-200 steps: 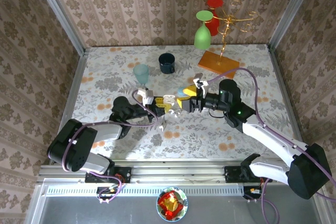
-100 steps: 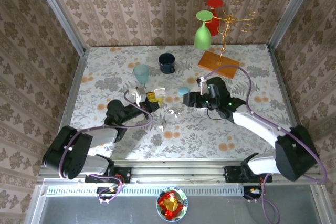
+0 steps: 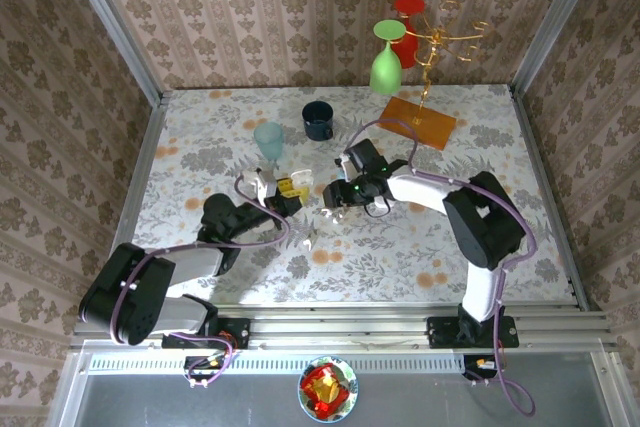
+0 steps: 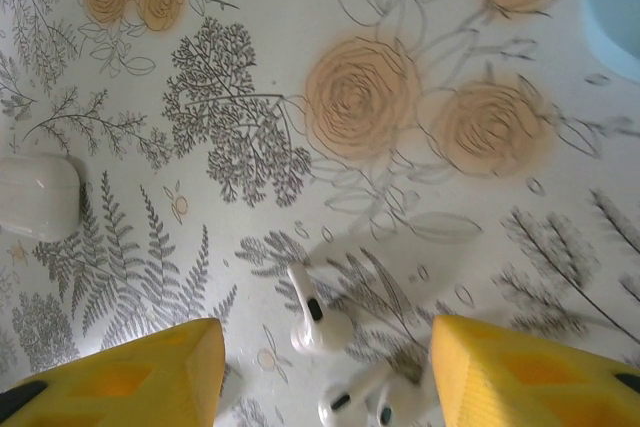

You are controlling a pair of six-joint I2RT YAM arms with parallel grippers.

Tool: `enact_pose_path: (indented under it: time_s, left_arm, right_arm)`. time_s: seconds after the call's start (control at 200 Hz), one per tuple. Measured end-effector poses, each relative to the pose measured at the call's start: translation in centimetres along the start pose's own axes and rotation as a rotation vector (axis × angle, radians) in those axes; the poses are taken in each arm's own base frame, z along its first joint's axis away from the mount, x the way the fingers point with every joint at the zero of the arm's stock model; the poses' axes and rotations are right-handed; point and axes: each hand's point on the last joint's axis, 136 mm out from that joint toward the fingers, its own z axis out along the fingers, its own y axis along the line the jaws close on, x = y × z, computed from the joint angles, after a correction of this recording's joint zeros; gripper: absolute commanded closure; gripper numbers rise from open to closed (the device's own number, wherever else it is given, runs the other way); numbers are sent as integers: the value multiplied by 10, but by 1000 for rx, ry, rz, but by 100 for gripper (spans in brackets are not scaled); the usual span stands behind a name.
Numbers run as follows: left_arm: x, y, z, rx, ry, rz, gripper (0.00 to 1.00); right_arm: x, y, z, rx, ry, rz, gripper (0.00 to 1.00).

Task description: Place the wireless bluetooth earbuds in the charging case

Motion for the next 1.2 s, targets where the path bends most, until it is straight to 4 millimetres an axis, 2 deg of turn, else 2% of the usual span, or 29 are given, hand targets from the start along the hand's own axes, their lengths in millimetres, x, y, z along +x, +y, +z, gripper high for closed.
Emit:
enact_pose_path:
  time_s: [0.135, 0.26, 0.56, 0.885, 0.975, 1.07, 1.2]
  left_arm:
    - [-3, -1, -1, 1, -8, 6, 95]
    - [-3, -1, -1, 2, -8, 7, 95]
    - [-2, -2, 0, 6, -4, 4, 95]
    - [7, 0, 2, 12, 19, -13, 95]
    - [7, 1, 1, 10, 20, -14, 95]
    - [8, 3, 1, 2, 23, -17, 95]
    - [10, 6, 0, -3, 27, -21, 95]
  right_arm:
    - [-1, 2, 16, -24, 41, -8, 43]
    - [6, -1, 28, -37, 80, -12, 43]
    - [9, -2, 26, -45, 83, -45, 45]
    - [38, -10, 8, -13, 106, -38, 47]
    - [43, -14, 4, 6, 116, -34, 50]
    - [50, -17, 1, 34, 135, -35, 59]
    - [54, -21, 0, 68, 149, -41, 64]
